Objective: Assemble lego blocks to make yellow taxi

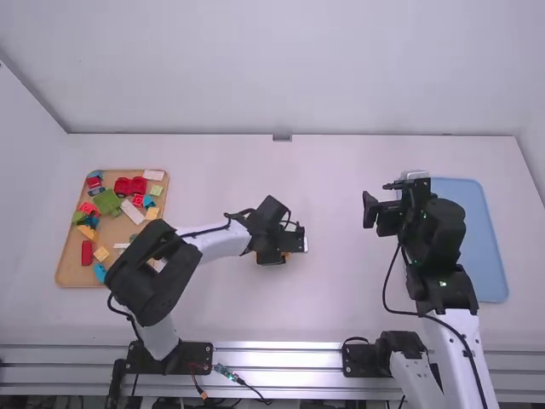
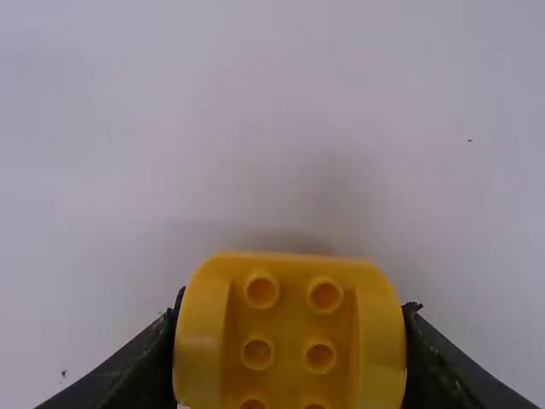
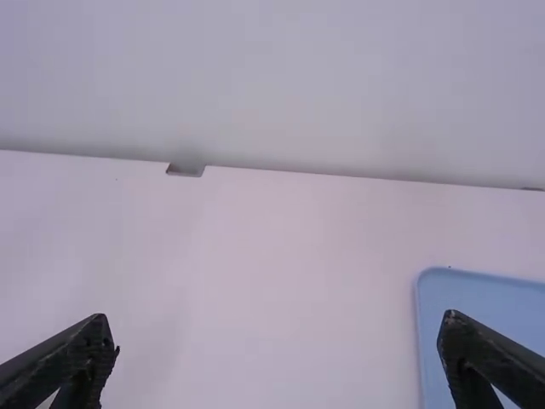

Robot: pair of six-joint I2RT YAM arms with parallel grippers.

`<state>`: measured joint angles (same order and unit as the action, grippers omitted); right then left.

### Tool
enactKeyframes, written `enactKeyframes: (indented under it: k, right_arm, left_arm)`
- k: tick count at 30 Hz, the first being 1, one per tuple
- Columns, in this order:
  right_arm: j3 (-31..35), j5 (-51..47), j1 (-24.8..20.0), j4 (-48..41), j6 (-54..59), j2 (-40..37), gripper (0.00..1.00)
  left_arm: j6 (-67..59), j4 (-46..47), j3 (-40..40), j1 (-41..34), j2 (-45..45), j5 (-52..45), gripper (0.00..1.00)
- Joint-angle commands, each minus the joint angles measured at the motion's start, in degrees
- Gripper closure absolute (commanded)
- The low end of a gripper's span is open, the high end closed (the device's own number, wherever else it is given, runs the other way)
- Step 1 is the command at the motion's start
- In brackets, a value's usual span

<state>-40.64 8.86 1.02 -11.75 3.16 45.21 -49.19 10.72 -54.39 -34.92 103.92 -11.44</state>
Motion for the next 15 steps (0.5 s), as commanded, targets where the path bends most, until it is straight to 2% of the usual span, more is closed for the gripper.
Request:
enactKeyframes:
  k: [1,4,7,8,9,10,11,12,15]
  right_arm:
    - [-1.81,0.26,0.13,-0.15,-0.15,0.11,0.01]
    - [-1.81,0.31,0.13,-0.15,-0.15,0.11,0.01]
    - [-1.81,0.31,0.13,-0.11,-0.15,0.11,0.01]
    - [-1.81,0.31,0.13,-0.13,-0.15,0.11,0.01]
    - [-1.81,0.31,0.13,-0.13,-0.17,0.11,0.01]
    - [-1.81,0.31,0.15,-0.13,-0.15,0.11,0.01]
    - [-1.81,0.31,0.15,-0.13,-0.15,0.11,0.01]
    - [-1.81,0.28,0.15,-0.13,-0.20,0.11,0.01]
    - [-1.81,0.31,0.15,-0.11,-0.15,0.11,0.01]
  left_arm:
    - [-0.76,-0.15,0.04,0.42,1.11,-2.40,0.98]
    - [-0.72,-0.13,0.04,0.42,1.86,-2.89,0.98]
    - [-0.13,-0.07,0.04,0.42,2.08,-2.69,0.83]
    - [-0.15,-0.07,0.04,0.42,2.08,-2.69,0.75]
    - [-0.20,-0.15,0.04,0.42,2.08,-2.71,0.70]
    - [-0.15,-0.33,0.04,0.42,2.08,-2.69,0.59]
    - [-0.15,-0.31,0.04,0.42,2.08,-2.73,0.37]
    - [-0.17,-0.33,0.04,0.42,2.05,-2.69,0.01]
    - [-0.17,-0.35,0.02,0.42,1.88,-2.71,0.01]
